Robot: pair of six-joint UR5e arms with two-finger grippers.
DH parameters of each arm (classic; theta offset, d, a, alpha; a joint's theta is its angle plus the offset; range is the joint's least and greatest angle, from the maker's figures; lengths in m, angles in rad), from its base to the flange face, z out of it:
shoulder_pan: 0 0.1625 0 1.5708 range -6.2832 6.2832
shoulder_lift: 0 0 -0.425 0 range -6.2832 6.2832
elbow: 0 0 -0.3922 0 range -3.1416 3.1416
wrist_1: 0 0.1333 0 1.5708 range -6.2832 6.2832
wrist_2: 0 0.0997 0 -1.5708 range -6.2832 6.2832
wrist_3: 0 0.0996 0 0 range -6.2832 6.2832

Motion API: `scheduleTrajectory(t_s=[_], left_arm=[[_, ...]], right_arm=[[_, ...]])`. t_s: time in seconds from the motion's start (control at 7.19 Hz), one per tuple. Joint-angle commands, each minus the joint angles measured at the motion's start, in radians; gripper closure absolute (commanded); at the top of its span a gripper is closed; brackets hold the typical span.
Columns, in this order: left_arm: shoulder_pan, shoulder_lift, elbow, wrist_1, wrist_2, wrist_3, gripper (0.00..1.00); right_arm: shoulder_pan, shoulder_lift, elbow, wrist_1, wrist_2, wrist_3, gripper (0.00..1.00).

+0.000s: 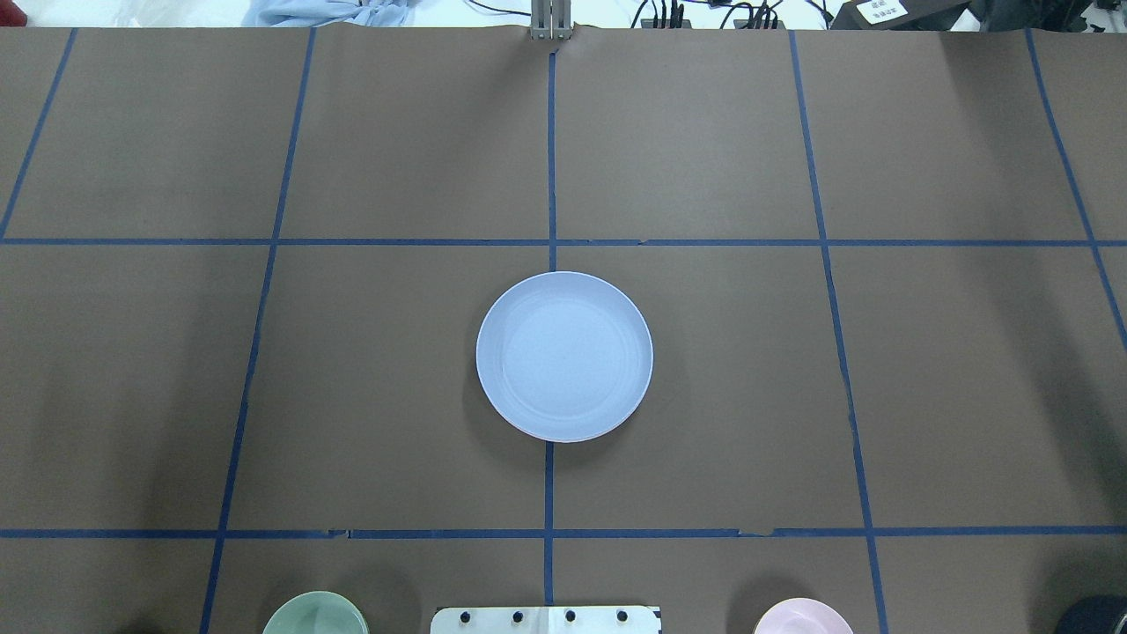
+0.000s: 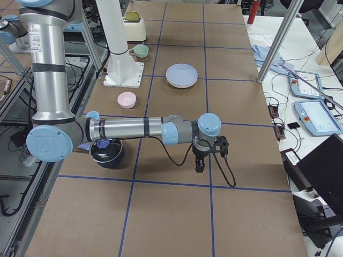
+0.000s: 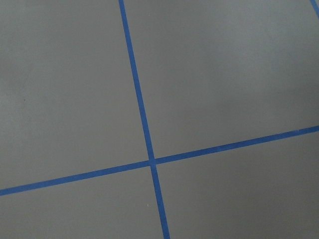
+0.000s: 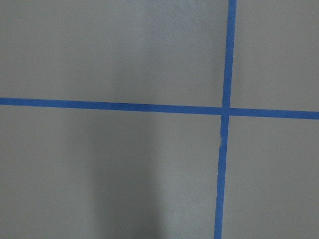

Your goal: Stack three plates with pink and blue

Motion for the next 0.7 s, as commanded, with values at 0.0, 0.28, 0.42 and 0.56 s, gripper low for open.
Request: scheduleTrajectory(t_s=[0.0, 0.28, 0.42, 0.56], left_arm=[[0.000, 0.002, 0.001, 0.042, 0.028, 0.000, 0.00], [0.000, 0.002, 0.002, 0.042, 0.028, 0.000, 0.00], [0.000, 0.005, 0.004, 0.042, 0.028, 0.000, 0.00], [0.000, 0.006, 0.004, 0.051, 0.028, 0.000, 0.00]], right_arm=[[0.000, -0.004, 0.001, 0.000, -0.001, 0.000, 0.00], [0.000, -0.003, 0.001, 0.000, -0.005, -0.001, 0.00], [0.000, -0.003, 0.001, 0.000, -0.007, -0.002, 0.00], [0.000, -0.003, 0.003, 0.000, -0.007, -0.002, 0.00]])
